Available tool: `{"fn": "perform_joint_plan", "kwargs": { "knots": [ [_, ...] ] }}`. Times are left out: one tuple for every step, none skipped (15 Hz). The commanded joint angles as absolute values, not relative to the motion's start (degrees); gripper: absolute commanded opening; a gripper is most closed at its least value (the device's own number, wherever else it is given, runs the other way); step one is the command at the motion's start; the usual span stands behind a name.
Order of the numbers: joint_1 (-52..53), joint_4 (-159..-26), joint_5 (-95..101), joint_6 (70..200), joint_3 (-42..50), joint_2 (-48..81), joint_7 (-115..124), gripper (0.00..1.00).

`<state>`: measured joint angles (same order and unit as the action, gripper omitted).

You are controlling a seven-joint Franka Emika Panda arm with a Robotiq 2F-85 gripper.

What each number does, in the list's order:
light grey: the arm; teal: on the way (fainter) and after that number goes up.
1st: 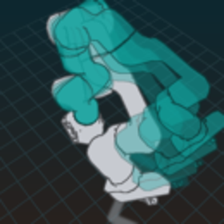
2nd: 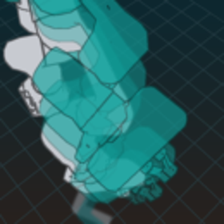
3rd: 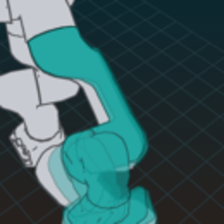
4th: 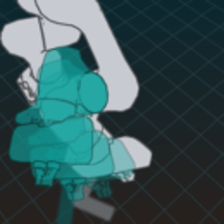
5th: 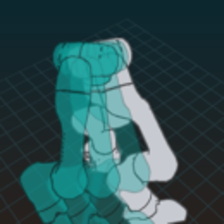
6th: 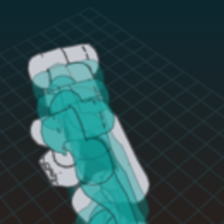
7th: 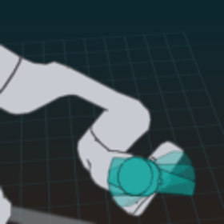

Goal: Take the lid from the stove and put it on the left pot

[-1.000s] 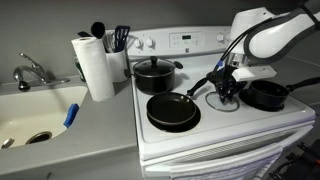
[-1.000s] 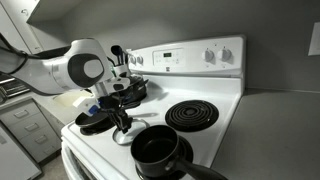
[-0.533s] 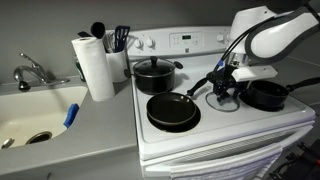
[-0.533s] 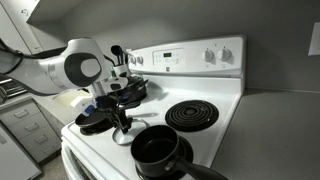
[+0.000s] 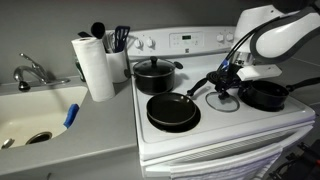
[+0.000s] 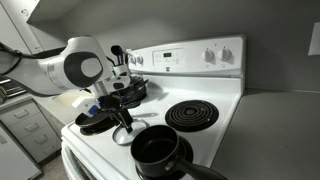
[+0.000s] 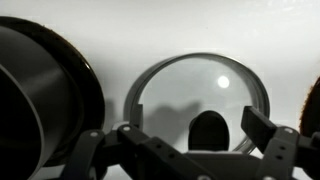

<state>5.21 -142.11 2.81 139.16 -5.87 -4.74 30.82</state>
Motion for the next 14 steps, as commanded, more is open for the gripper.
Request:
{"fn": "perform_joint_plan", "kwargs": {
  "knots": [
    [3.81, -143.29, 3.21, 142.32, -5.05, -5.14, 26.67, 1.0],
    [3.55, -142.92, 2.87, 142.75, -4.69, -4.83, 25.43, 1.0],
    [3.36, -142.67, 2.69, 143.07, -4.43, -4.59, 24.5, 1.0],
    [3.22, -142.4, 2.19, 143.49, -4.15, -4.33, 23.36, 1.0],
    [3.12, -142.21, 1.82, 143.87, -3.98, -4.09, 22.45, 1.0],
    [3.33, -141.83, 0.25, 144.13, -3.85, -3.72, 21.01, 1.0],
    [3.49, -141.45, -0.93, 143.88, -3.79, -3.4, 20.39, 1.0],
    [3.75, -141.11, -2.13, 144.1, -3.84, -3.14, 18.75, 1.0],
    [3.85, -140.68, -2.71, 143.93, -3.94, -2.84, 17.92, 1.0],
    [3.93, -140.32, -3.5, 143.8, -3.96, -2.61, 17.0, 1.0],
    [4.03, -139.98, -4.18, 143.78, -3.98, -2.45, 16.16, 1.0],
    [4.07, -139.65, -4.39, 143.65, -4.03, -2.29, 15.58, 1.0],
    [4.09, -139.41, -4.65, 143.44, -4.03, -2.16, 15.07, 1.0],
    [4.1, -139.29, -5.04, 143.38, -4.0, -2.06, 14.54, 1.0]
  ]
}}
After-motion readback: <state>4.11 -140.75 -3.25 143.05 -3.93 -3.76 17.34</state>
